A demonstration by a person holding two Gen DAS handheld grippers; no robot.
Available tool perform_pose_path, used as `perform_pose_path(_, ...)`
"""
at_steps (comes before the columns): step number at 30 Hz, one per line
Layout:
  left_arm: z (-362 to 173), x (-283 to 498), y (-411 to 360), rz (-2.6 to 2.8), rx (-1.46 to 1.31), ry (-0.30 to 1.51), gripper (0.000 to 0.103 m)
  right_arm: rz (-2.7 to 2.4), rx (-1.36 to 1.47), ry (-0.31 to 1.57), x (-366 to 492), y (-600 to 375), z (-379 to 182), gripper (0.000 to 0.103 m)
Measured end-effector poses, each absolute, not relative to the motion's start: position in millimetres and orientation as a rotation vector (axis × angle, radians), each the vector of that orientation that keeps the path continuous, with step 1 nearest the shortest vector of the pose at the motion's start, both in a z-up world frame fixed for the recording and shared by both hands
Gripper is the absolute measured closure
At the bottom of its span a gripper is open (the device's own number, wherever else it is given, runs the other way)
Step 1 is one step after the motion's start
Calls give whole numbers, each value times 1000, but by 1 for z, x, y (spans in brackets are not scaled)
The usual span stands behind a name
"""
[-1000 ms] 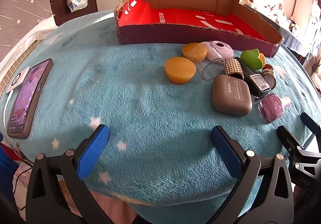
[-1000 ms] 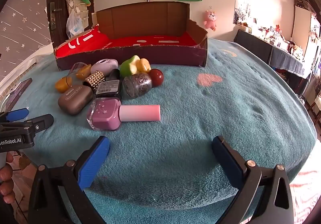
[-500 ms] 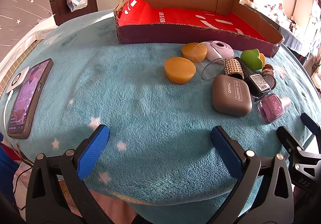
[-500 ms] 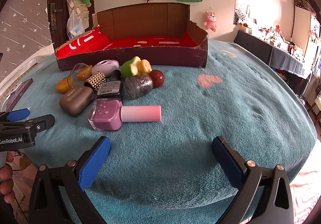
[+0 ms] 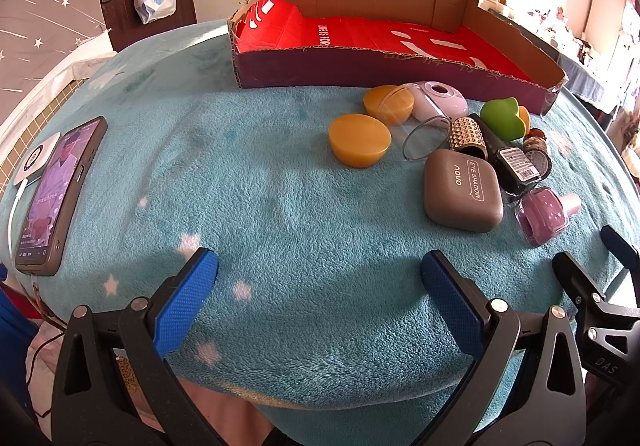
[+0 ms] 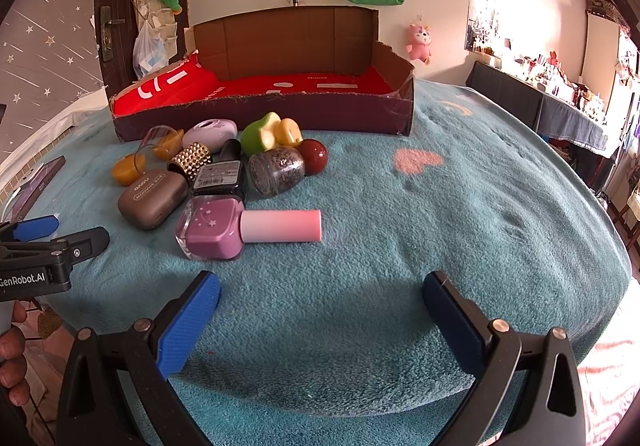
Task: Organize rigid objects
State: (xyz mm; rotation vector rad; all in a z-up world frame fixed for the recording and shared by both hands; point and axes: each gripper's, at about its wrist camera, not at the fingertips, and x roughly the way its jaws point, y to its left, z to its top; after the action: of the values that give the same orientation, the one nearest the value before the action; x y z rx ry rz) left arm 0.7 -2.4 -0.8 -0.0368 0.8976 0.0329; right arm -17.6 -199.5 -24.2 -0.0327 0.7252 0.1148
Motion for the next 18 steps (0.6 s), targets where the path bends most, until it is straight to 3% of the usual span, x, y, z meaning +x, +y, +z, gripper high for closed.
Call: perform_pose_path(18,8,15,-27,-90,-46,903,0,206,-85,722,-14,-183,-22,0)
